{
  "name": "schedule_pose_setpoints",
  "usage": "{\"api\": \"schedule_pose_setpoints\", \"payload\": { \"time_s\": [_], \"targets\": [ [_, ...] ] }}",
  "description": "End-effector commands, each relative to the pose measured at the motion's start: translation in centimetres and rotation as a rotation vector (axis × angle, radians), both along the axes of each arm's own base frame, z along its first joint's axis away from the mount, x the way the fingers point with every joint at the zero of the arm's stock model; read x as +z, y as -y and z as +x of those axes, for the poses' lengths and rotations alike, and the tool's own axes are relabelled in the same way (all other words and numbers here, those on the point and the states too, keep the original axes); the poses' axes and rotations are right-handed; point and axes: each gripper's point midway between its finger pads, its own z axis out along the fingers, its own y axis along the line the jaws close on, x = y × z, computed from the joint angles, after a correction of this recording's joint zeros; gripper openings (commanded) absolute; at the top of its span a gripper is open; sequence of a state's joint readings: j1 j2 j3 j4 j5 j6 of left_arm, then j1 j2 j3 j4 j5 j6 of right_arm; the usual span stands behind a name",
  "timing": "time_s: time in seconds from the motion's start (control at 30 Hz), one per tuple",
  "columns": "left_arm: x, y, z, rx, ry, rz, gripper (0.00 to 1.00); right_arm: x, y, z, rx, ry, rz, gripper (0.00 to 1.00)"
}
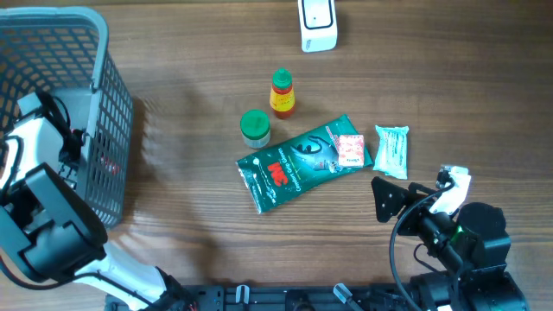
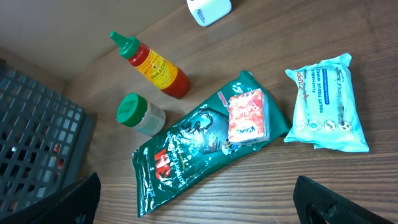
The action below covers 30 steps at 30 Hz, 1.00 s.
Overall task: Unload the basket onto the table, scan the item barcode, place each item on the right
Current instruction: 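Grasp the red Nescafe sachet in the basket with the left gripper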
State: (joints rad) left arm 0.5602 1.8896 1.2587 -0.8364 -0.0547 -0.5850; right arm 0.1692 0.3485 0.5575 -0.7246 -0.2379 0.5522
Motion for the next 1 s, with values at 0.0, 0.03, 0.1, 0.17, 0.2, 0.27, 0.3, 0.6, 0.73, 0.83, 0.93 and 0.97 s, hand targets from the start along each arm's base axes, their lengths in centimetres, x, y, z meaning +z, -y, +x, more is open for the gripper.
{"api": "schedule_pose_setpoints", "payload": {
  "time_s": [0.0,0.03,0.1,0.17,0.2,0.27,0.3,0.6,0.73,0.83,0.93,0.97],
  "targets": [
    [-2.3,0.7,-0.9,0.008,-0.015,-0.026,0.85,0.2,0.2,0.1,-0.014,0.010,-0.001,1.00],
    [-2.3,0.7,-0.9,0.007,-0.012,-0.024,0.72,0.2,0.2,0.1,-0.014,0.009,-0.001,1.00],
    [-2.3,0.6,-0.8,0.008,-0.009,-0.021,0.39,0.2,0.2,0.1,-0.014,0.009,-0.001,1.00],
    [-2.3,0.6,-0.7,0.000,-0.006,-0.019,0.08,0.2,0.2,0.1,-0.014,0.010,-0.001,1.00],
    [-2.3,0.5,-0.6,-0.003,-0.004,-0.017,0.04,0.2,0.2,0.1,-0.014,0.010,-0.001,1.00],
    [-1.9,0.4,-0.4,-0.004,0.005,-0.011,0.04,0.2,0.2,0.1,-0.014,0.010,-0.001,1.00],
    [-1.5,0.3,-0.3,-0.003,0.012,-0.007,0.04,0.2,0.2,0.1,-0.014,0.010,-0.001,1.00],
    [14.7,-1.5,2.6,-0.004,0.270,0.156,0.04,0.2,0.2,0.1,-0.014,0.009,-0.001,1.00],
    [23.3,-0.2,1.7,-0.015,0.463,0.240,0.04,0.2,0.2,0.1,-0.014,0.010,-0.001,1.00],
    [28.8,3.2,0.8,-0.081,0.647,0.242,0.04,0.2,0.2,0.1,-0.014,0.010,-0.001,1.00],
    [34.0,9.1,0.0,-0.230,0.842,0.211,0.04,0.2,0.2,0.1,-0.014,0.009,-0.001,1.00],
    [35.1,11.1,-0.2,-0.288,0.889,0.193,0.04,0.2,0.2,0.1,-0.014,0.009,-0.001,1.00]
  ]
}}
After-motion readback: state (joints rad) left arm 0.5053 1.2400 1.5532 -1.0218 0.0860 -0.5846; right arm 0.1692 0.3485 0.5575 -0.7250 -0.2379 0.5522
